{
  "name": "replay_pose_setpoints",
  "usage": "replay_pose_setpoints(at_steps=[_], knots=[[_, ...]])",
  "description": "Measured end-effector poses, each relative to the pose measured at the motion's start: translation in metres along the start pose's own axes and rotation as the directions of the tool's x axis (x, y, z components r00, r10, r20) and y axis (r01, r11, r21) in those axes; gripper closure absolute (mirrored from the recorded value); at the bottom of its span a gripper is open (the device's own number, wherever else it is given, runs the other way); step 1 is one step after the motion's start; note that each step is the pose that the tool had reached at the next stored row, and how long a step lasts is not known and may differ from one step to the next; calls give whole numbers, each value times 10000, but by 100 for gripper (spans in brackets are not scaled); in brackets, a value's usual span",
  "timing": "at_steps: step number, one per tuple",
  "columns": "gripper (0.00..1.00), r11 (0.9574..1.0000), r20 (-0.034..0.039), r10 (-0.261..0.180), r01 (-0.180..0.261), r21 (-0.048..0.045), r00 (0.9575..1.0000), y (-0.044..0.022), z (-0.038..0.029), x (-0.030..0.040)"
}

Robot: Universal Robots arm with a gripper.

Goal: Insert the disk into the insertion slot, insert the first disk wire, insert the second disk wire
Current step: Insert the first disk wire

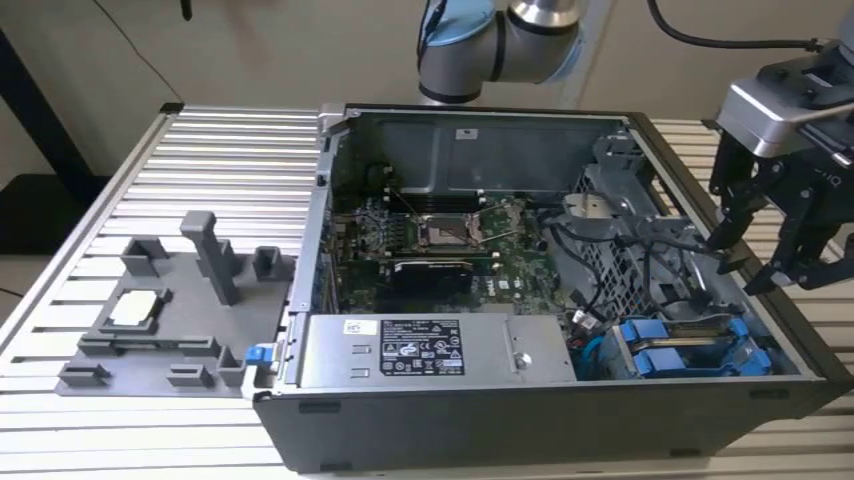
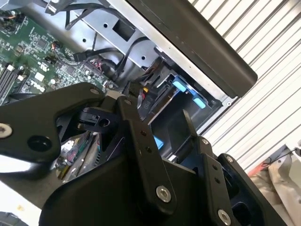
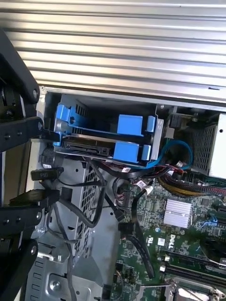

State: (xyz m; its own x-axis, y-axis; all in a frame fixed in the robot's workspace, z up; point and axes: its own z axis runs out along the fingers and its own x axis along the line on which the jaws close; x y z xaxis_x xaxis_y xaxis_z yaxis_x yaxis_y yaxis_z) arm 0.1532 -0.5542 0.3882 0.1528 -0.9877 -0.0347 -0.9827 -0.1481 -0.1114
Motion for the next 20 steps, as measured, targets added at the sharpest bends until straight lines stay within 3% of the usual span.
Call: replay_pose_setpoints(at_steps=[9,12,15,17,18,20], knots=[[49,10000,-3,-1,1,1,10000,0,0,-10],[62,10000,-2,-1,1,1,10000,-1,1,-13],[62,10000,-21,1,-1,-2,10000,-1,1,-18],[65,10000,-39,-1,1,-6,10000,-2,-3,-18],[71,10000,-39,-1,1,-6,10000,-2,-6,-18],[71,10000,-39,-1,1,-6,10000,-3,-9,-19]])
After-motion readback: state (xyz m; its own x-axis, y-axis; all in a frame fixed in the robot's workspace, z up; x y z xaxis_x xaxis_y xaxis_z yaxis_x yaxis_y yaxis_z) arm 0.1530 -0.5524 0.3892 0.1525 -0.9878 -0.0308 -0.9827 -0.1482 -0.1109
